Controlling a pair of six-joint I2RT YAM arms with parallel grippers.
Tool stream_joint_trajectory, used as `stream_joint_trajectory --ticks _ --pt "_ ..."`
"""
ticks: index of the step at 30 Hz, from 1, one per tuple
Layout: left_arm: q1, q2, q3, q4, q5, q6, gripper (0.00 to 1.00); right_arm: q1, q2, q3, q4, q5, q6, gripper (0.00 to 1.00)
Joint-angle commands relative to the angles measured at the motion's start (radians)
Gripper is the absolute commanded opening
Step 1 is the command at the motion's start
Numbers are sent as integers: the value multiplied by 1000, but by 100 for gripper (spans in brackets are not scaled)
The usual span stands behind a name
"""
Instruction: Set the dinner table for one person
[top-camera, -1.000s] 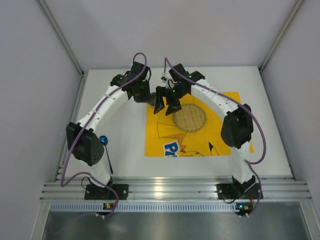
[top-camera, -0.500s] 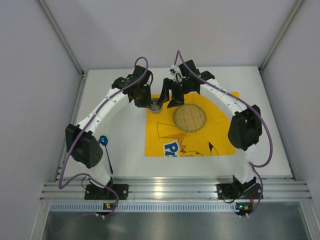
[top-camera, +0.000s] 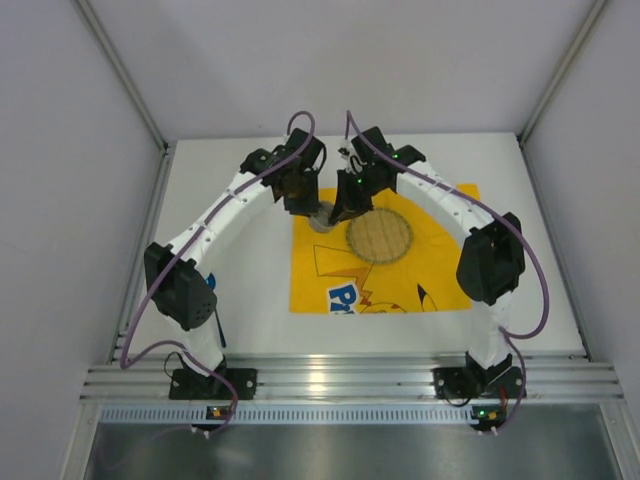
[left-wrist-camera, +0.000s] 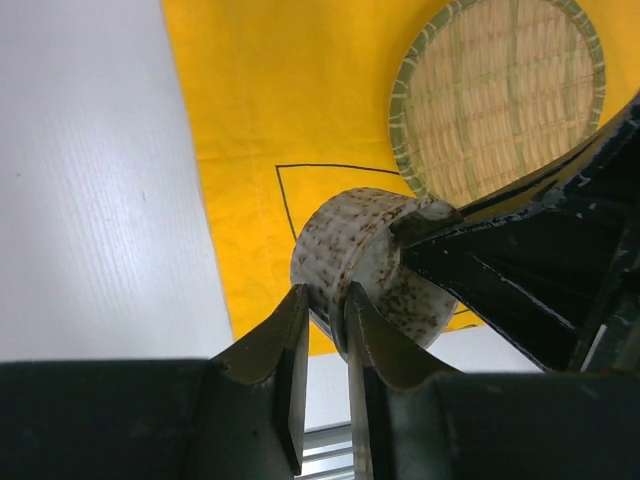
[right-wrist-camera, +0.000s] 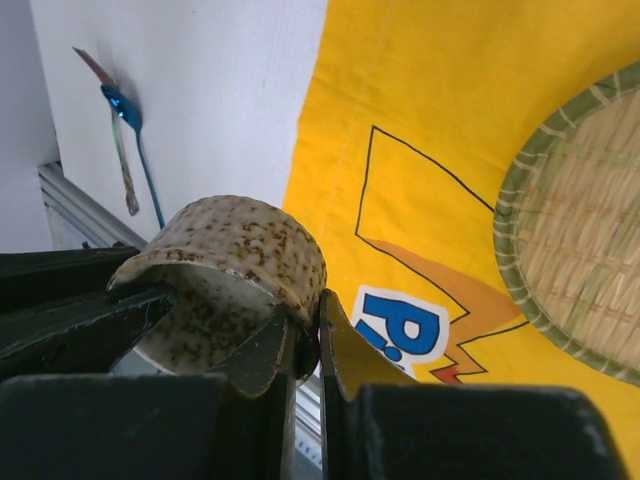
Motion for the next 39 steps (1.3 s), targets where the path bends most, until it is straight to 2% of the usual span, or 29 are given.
stream_joint_trajectory --ticks 1,8,9,12,15,17,20,23,25,30,31,37,39 --pt "-31 -20 89 43 126 -38 23 1 -37 -5 -13 44 -46 0" --pt "-33 -21 158 28 118 -41 45 -33 -59 -28 -24 87 -69 0" --pt "-33 -23 168 20 108 -38 67 -64 -76 -31 -24 98 -76 0" --pt "-31 -58 187 -5 20 -28 79 -177 -102 -60 -22 115 -91 0" --pt "-25 -124 109 8 -35 -18 85 -338 -104 -77 -24 126 -93 0" --pt "-13 -157 14 20 -44 -31 85 -445 -95 -77 -22 142 -92 0" --pt "-8 -245 -147 60 -49 -71 85 -544 -41 -46 -29 188 -102 0" --pt "5 -338 -319 100 -34 -120 86 -602 64 38 -45 248 -98 0" --pt "15 -401 -421 123 -12 -156 86 -615 178 165 -84 294 -99 0" --pt "47 -481 -509 92 -11 -177 85 -628 327 354 -113 412 -78 0" --pt "55 -487 -517 63 -21 -177 85 -628 335 362 -131 493 -72 0" --pt "163 -547 -543 22 -17 -173 85 -633 347 279 -139 560 -36 0" --pt "243 -564 -549 11 11 -165 85 -633 336 238 -137 557 -24 2"
